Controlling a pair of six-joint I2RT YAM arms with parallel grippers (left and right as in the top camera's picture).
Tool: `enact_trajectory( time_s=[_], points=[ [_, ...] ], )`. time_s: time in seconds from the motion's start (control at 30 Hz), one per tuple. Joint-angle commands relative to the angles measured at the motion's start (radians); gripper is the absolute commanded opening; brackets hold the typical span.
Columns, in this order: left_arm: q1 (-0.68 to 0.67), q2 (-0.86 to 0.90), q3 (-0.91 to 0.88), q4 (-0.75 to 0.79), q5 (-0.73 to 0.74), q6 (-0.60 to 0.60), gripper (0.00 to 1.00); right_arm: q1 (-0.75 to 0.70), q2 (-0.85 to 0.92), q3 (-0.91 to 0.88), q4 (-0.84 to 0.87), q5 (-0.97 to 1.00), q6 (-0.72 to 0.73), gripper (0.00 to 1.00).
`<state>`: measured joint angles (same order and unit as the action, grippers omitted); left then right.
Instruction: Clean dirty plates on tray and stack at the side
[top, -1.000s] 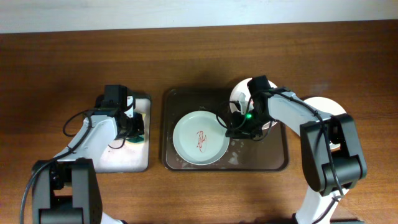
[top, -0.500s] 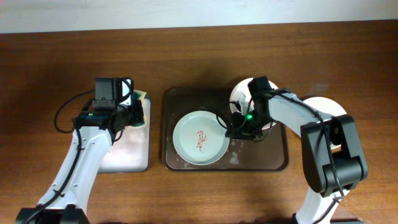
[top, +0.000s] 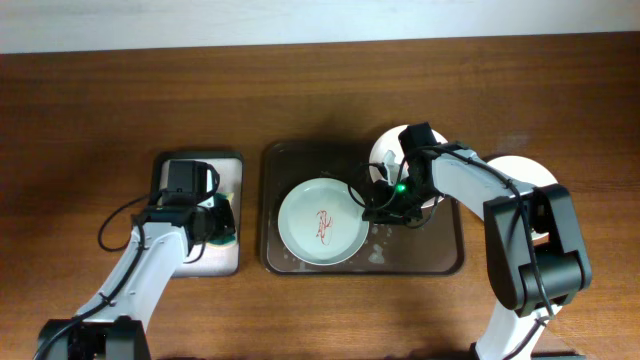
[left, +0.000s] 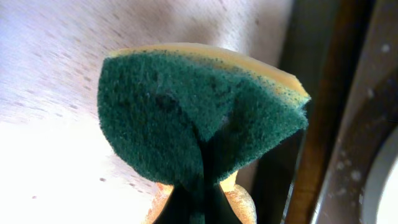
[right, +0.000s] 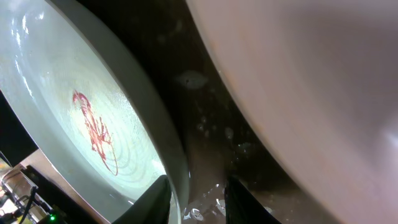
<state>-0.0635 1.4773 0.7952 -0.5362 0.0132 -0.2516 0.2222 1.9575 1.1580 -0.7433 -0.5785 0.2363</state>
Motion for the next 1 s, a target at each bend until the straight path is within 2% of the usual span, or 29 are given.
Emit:
enact_trajectory(
  time_s=[0.0, 0.13, 0.3, 0.4, 0.57, 0.7, 0.8, 0.97],
  points=[
    [-0.002, 0.001, -0.009, 0.041, 0.109, -0.017, 0.0, 0.0, 0.026, -0.036, -0.004, 0.066, 0.008, 0.31],
    [-0.002, 0.001, -0.009, 0.125, 0.212, -0.018, 0.0, 0.0, 0.026, -0.036, -0.004, 0.066, 0.008, 0.31],
    [-0.002, 0.077, -0.009, 0.14, 0.212, -0.044, 0.0, 0.0, 0.026, -0.036, -0.007, 0.066, 0.008, 0.31],
    [-0.016, 0.101, -0.009, 0.201, 0.217, -0.043, 0.0, 0.0, 0.026, -0.036, -0.008, 0.066, 0.008, 0.31],
    [-0.02, 0.101, -0.009, 0.301, 0.365, -0.044, 0.0, 0.0, 0.026, -0.036, -0.008, 0.066, 0.008, 0.31],
    [-0.06, 0.101, -0.009, 0.298, 0.365, -0.043, 0.0, 0.0, 0.026, -0.036, -0.008, 0.066, 0.008, 0.31],
    [-0.06, 0.024, 0.05, 0.229, 0.177, -0.019, 0.0, 0.0, 0.026, -0.036, -0.011, 0.066, 0.008, 0.31],
    [-0.137, -0.047, 0.12, 0.182, 0.193, -0.018, 0.0, 0.0, 0.026, -0.036, -0.011, 0.066, 0.008, 0.31]
  ],
)
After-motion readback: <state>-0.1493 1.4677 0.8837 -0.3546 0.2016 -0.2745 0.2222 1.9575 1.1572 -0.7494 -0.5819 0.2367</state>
